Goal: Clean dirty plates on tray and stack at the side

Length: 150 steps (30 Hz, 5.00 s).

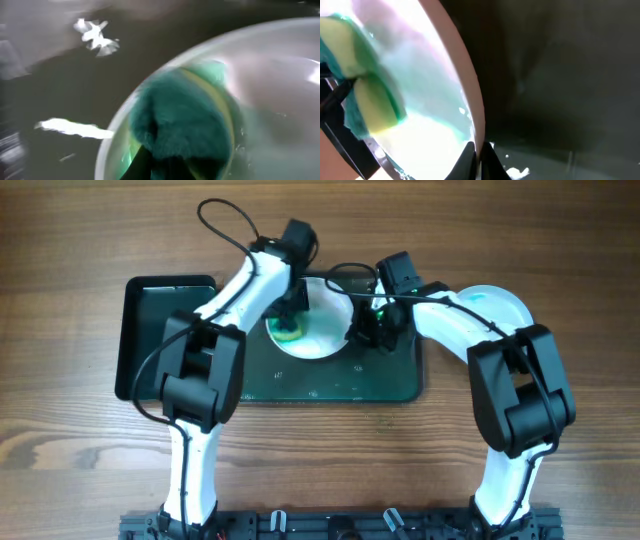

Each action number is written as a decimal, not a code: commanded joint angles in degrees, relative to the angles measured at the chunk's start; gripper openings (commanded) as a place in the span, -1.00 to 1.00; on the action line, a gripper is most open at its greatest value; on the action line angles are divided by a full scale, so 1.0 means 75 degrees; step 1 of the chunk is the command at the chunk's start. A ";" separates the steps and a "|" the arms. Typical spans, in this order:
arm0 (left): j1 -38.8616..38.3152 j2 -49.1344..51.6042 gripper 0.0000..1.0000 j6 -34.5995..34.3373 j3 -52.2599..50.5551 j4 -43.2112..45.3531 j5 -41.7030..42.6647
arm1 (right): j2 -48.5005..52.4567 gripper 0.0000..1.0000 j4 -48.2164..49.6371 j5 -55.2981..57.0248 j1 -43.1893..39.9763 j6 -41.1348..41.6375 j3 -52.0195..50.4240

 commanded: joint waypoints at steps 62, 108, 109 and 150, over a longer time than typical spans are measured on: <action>0.1757 -0.1174 -0.92 0.0819 0.2028 -0.2530 0.1781 | -0.4928 -0.91 -0.2066 0.3057 -0.5243 -0.2168 -0.1853; 0.3631 -0.3943 1.00 0.1993 -0.0466 -0.1967 0.2107 | -0.8967 0.99 -0.4514 0.1539 -0.3532 -0.3631 0.0117; 0.3631 -0.3943 1.00 0.1993 -0.0466 -0.1967 0.2107 | -0.9072 0.99 -0.4572 0.1536 -0.3532 -0.3620 0.0117; 0.3634 -0.3952 1.00 0.1996 -0.0466 -0.1970 0.2104 | -1.5510 1.00 0.3789 0.2600 -0.2669 -0.3241 -0.9632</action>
